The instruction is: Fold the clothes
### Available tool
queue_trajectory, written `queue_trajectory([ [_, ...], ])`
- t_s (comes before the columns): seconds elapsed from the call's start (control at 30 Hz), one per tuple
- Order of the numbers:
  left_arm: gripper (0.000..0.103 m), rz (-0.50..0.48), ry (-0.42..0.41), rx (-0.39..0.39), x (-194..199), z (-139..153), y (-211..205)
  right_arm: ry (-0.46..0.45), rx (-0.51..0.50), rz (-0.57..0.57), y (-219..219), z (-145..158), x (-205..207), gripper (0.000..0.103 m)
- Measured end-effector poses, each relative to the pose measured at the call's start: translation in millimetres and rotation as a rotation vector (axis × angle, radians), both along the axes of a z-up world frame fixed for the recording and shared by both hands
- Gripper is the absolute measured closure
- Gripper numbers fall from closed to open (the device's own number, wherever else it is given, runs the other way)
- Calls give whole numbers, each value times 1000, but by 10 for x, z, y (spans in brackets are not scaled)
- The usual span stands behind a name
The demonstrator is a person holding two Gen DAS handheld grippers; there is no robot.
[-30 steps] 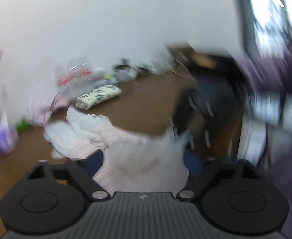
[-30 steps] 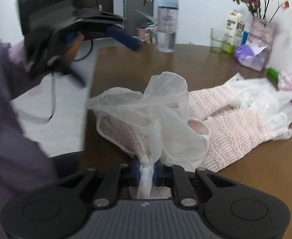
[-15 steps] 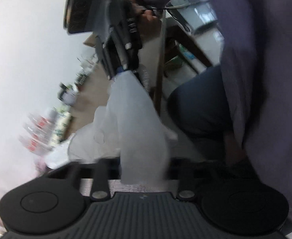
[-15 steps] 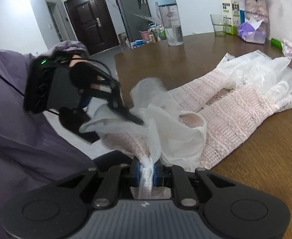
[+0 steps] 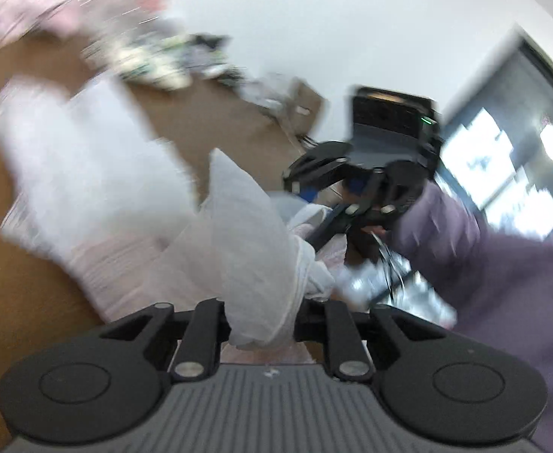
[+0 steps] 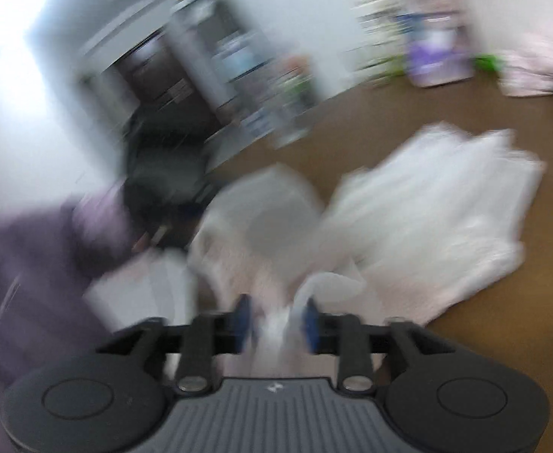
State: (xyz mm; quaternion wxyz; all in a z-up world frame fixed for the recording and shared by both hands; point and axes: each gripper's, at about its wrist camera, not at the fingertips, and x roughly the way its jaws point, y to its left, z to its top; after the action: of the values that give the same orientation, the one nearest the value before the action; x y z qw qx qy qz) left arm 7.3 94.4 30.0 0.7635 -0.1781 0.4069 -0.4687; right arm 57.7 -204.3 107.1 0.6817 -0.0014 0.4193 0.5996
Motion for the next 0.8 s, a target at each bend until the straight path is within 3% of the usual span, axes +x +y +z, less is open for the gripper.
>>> queue_trajectory([
  [0.07, 86, 75, 119, -44, 135, -153, 55, -34, -9, -137, -52, 5, 58, 46],
  [0.17, 85, 158, 262, -148, 196, -341, 188, -80, 22, -330, -230, 83, -15, 46],
  [0.23, 80, 218, 295, -193, 217, -428, 241, -85, 89, -383, -382, 143, -193, 43],
  [0.3, 77, 243, 306, -246, 219, -490, 277, -98, 118, -417, -418, 55, -463, 26],
  [0.33, 76, 254, 306, -282, 219, -516, 301, -105, 132, -433, -436, 11, -597, 25],
  [0.37, 76, 261, 305, -314, 238, -524, 314, -110, 143, -451, -442, -41, -721, 27],
  [0.43, 76, 289, 302, -345, 232, -538, 316, -99, 111, -502, -316, -250, -822, 47],
  [0.47, 78, 309, 297, -330, 256, -514, 323, -64, 121, -513, -252, -340, -789, 87],
  [0.5, 84, 330, 287, -316, 241, -500, 318, -30, 131, -525, -195, -418, -753, 95],
  [0.6, 87, 401, 305, -279, 211, -525, 380, 12, 170, -563, -105, -402, -607, 95],
  [0.67, 77, 494, 322, -255, 189, -551, 466, 5, 124, -581, 35, -387, -460, 95],
  [0.73, 58, 541, 302, -233, 117, -463, 554, 11, 60, -614, 147, -473, -321, 95],
  [0.8, 53, 582, 180, -165, -119, -146, 583, -4, 26, -636, 194, -518, -311, 95],
])
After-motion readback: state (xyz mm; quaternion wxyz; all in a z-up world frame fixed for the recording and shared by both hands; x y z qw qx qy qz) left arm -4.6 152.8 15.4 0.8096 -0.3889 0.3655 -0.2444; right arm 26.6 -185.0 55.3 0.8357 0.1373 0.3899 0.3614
